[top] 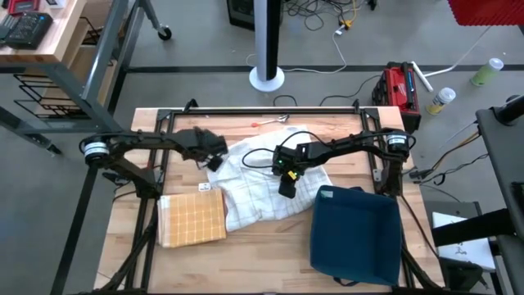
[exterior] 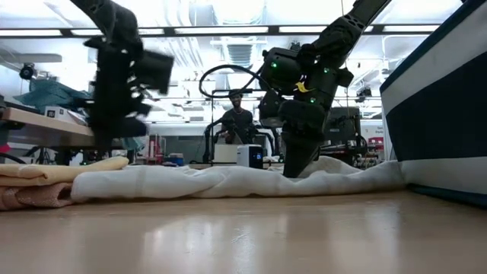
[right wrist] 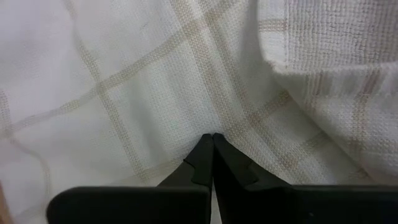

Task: Fold towel
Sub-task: Fold the white towel

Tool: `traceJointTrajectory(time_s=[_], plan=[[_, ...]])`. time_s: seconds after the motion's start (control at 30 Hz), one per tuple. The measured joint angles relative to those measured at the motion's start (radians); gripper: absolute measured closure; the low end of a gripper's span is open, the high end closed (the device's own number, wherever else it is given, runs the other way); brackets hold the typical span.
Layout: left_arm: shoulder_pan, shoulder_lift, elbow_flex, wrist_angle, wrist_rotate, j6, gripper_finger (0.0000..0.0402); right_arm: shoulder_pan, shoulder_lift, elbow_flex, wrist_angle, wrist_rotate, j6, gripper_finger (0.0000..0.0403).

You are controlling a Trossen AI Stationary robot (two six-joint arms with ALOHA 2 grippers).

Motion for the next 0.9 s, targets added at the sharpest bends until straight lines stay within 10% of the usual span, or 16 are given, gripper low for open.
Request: traceJointTrajectory(time_s=[0.13,0.6,0.9], plan=[[0.026,-0.006,-0.057,-0.164,0.05,-0.148,0.0401,0.0,0.0,0.0,0.011,0.009,0.001,0.0403],[0.048,-0.043,-0.266,0.377,0.182,-0.034,0.0401,0.0,0.0,0.0,0.037,0.008,0.008,0.0403],[0.04,-0.106,-0.282,0.679,0.476,0.025,0.0401,0.0,0.0,0.0,0.048,0.009,0.008,0.0403]])
